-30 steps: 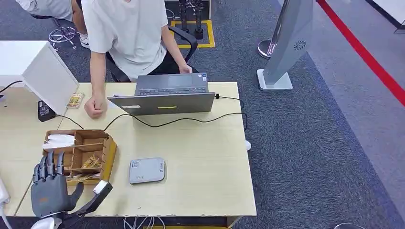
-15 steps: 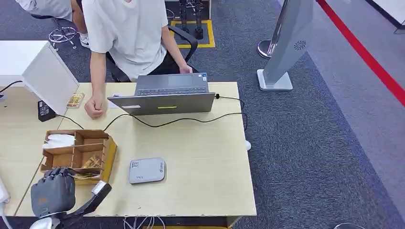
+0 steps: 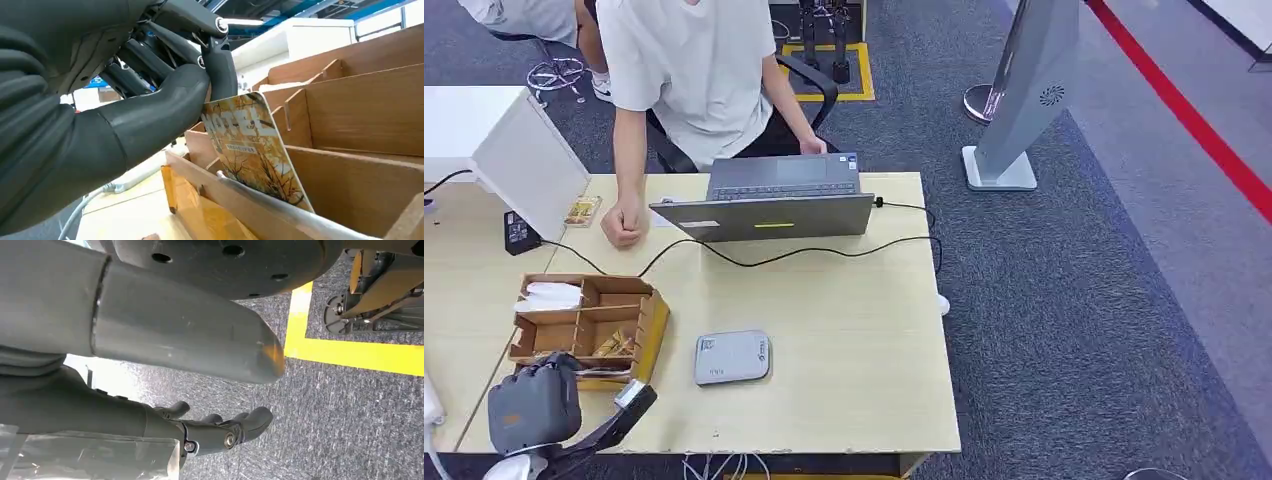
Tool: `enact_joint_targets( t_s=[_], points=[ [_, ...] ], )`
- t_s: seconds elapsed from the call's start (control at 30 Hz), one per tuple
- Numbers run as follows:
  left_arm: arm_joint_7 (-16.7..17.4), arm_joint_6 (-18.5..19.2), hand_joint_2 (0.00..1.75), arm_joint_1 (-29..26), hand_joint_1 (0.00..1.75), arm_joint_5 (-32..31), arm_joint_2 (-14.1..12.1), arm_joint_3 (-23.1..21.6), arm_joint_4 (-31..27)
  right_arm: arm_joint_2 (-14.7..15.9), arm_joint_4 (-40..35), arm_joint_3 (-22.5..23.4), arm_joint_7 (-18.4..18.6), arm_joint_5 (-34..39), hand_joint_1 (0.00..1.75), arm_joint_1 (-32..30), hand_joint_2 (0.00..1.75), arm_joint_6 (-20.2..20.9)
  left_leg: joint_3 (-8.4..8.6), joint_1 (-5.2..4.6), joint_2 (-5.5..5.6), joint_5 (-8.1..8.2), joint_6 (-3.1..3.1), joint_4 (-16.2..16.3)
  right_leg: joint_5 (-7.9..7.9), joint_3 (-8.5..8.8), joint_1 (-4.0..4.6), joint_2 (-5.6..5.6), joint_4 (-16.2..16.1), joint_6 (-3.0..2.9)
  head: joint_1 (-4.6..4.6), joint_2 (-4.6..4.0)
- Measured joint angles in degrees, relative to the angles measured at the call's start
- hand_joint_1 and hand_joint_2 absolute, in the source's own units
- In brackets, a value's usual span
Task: Pass the card to the sensor for recognition and then transmit it.
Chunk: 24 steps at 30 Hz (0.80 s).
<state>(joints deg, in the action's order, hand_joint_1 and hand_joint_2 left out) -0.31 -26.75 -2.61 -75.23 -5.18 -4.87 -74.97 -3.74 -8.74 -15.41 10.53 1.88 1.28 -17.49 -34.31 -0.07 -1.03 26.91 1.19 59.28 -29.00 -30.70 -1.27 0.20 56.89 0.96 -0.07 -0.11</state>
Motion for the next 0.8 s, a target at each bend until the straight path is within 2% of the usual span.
enact_joint_targets(
  t_s=[0.2, 0.3, 0.4, 0.53, 0.67, 0.8],
  points=[
    [0.1, -0.5, 1.75, -0.3, 1.75, -1.8, -0.3, -0.8, -2.1, 0.0, 0.0, 0.0, 0.0, 0.1, 0.0, 0.0, 0.0, -0.1, 0.0, 0.01, 0.0, -0.02, 0.02, 0.0, 0.0, 0.0, 0.0, 0.0, 0.0, 0.0, 0.02, 0.0],
    [0.3, 0.3, 1.75, -0.9, 1.75, -2.7, -0.6, -2.1, -7.6, 0.0, 0.0, 0.0, 0.0, 0.3, 0.0, 0.0, 0.0, -0.3, -0.01, 0.0, 0.0, -0.02, 0.03, 0.0, 0.0, 0.0, 0.0, 0.01, 0.0, 0.0, 0.04, 0.0],
    [0.5, 2.3, 1.75, -1.7, 1.75, -3.6, -1.5, -4.3, -15.4, 0.0, 0.0, 0.0, -0.1, 0.9, 0.0, -0.1, 0.0, -0.3, -0.02, 0.0, 0.01, -0.02, 0.03, 0.0, 0.0, 0.0, 0.0, -0.01, 0.0, 0.01, 0.02, 0.0],
    [0.8, 2.4, 1.75, -2.2, 1.75, -3.9, -2.2, -6.2, -21.2, 0.0, 0.0, 0.0, -0.2, 1.0, 0.0, -0.1, 0.0, -0.4, -0.02, 0.0, -0.01, -0.01, 0.02, 0.0, 0.0, -0.02, 0.0, 0.01, 0.0, 0.0, 0.0, 0.0],
    [0.8, 2.2, 1.75, -2.3, 1.75, -4.8, -4.0, -9.1, -28.6, 0.0, 0.0, 0.0, -0.4, 1.2, 0.0, -0.2, 0.0, -0.7, -0.01, 0.01, 0.0, -0.02, 0.02, 0.0, 0.0, -0.02, 0.01, -0.01, 0.0, 0.0, 0.02, 0.0],
    [1.3, 4.0, 1.75, -2.1, 1.75, -4.5, -5.9, -11.8, -34.9, 0.0, 0.0, 0.0, -0.6, 1.3, 0.0, -0.3, 0.0, -1.0, -0.01, 0.03, -0.01, -0.02, 0.02, 0.0, 0.0, -0.02, 0.01, 0.01, 0.0, 0.0, 0.02, 0.0]
  ],
)
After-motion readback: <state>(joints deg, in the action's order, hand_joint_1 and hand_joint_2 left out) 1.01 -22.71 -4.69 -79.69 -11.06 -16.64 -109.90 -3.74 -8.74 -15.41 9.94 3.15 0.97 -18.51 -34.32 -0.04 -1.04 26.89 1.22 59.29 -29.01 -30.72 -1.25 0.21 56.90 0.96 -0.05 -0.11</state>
